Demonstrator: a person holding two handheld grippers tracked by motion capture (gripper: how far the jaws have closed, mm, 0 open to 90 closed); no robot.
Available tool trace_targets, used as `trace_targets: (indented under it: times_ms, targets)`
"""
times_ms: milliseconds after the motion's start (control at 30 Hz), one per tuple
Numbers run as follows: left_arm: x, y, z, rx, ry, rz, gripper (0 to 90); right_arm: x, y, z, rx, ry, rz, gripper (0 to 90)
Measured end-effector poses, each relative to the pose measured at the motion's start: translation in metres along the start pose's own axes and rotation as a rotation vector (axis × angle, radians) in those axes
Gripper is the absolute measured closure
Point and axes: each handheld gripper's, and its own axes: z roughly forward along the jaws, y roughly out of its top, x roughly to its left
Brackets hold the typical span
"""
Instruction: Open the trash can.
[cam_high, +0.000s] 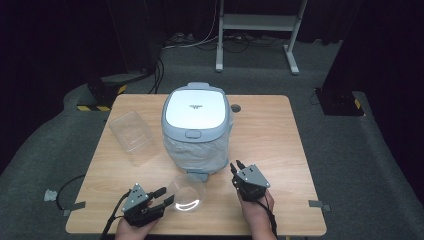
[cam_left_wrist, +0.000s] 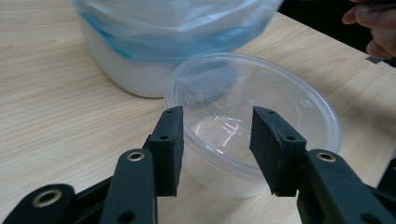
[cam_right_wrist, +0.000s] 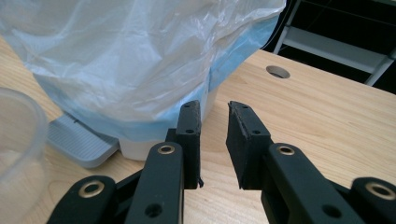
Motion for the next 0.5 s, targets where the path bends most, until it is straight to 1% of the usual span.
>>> trace_targets:
  times_ms: [67,133,233,267,300,367,400,500]
  targets:
    - [-0.005,0.0,0.005,0.0,-0.008,0.01,53.9,0.0,0.001,-0.002,-0.006,-0.002,0.004,74.6]
    - [-0.007,0.001,0.009,-0.001,-0.021,0.002,53.8,0.001,0.002,-0.003,-0.011,0.004,0.006,74.3]
    - [-0.011,0.003,0.015,-0.001,-0.032,0.01,53.8,0.002,0.002,-0.003,-0.011,0.01,0.005,73.5]
    - [-0.014,0.004,0.02,-0.002,-0.042,0.014,53.6,0.002,0.001,-0.002,-0.006,0.015,0.01,73.0]
    - [-0.014,0.004,0.02,-0.002,-0.042,0.014,53.5,0.002,0.001,-0.002,-0.006,0.015,0.01,73.0]
    - [-0.016,0.006,0.025,-0.007,-0.048,0.012,53.2,0.002,0.0,-0.001,0.001,0.018,0.009,72.6]
    - [-0.017,0.009,0.028,-0.015,-0.052,0.015,51.2,0.002,0.0,0.0,0.005,0.019,0.007,72.5]
    - [-0.015,0.011,0.025,-0.028,-0.052,0.008,47.9,0.001,0.0,0.0,0.004,0.019,0.01,72.5]
